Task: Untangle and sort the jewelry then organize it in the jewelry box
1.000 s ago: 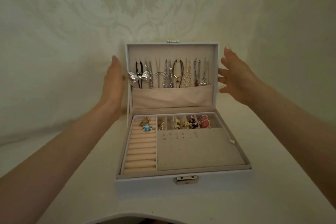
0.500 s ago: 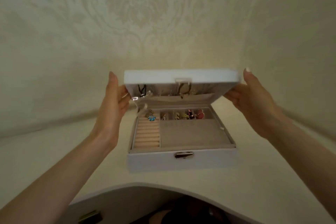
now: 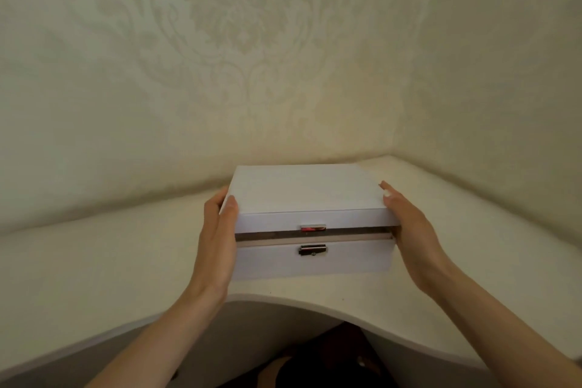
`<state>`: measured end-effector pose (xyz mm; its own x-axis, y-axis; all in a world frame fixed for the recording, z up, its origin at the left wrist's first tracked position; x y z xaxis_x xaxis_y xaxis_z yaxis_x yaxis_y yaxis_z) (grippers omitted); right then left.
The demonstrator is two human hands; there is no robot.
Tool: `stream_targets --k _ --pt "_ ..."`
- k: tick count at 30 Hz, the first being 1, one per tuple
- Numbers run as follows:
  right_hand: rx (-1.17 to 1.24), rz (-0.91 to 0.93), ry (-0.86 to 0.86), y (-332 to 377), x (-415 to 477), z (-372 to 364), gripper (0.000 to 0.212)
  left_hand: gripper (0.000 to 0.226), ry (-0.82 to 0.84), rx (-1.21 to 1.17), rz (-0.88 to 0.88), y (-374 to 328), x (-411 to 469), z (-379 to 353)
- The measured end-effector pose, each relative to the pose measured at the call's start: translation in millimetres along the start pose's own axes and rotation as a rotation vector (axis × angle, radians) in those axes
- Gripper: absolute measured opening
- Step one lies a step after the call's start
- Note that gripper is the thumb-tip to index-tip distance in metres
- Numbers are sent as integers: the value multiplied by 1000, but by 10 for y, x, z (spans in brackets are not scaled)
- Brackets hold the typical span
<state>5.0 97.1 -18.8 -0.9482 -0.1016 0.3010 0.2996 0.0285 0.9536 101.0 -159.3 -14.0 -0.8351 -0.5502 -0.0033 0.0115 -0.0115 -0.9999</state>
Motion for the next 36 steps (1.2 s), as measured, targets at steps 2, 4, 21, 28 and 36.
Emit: stream_targets --k 2,4,21,28,36 --pt "-25 -13 -28 -9 17 22 43 28 3 8 44 9 43 -8" --pt "-36 -31 -27 -32 -3 22 42 26 5 -11 91 46 70 0" --pt "24 -23 32 -243 -37 75 45 29 96 -50 18 187 2 -19" --pt "84 5 -185 -364 451 826 44 37 286 27 31 156 423 -943" --pt "78 1 -165 -531 1547 1206 22 76 243 75 11 137 813 -1874"
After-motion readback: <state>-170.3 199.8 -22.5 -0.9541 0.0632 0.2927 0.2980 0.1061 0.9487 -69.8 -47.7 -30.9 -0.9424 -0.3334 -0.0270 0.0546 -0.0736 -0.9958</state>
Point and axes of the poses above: each hand's wrist, its own x-axis towards the middle knuckle, its own z-axis out of the back of the hand, y = z × x, the point moved 8 cm from there along x, towards the middle knuckle, and after that the axes turned 12 degrees about z, right-handed, at the moved point
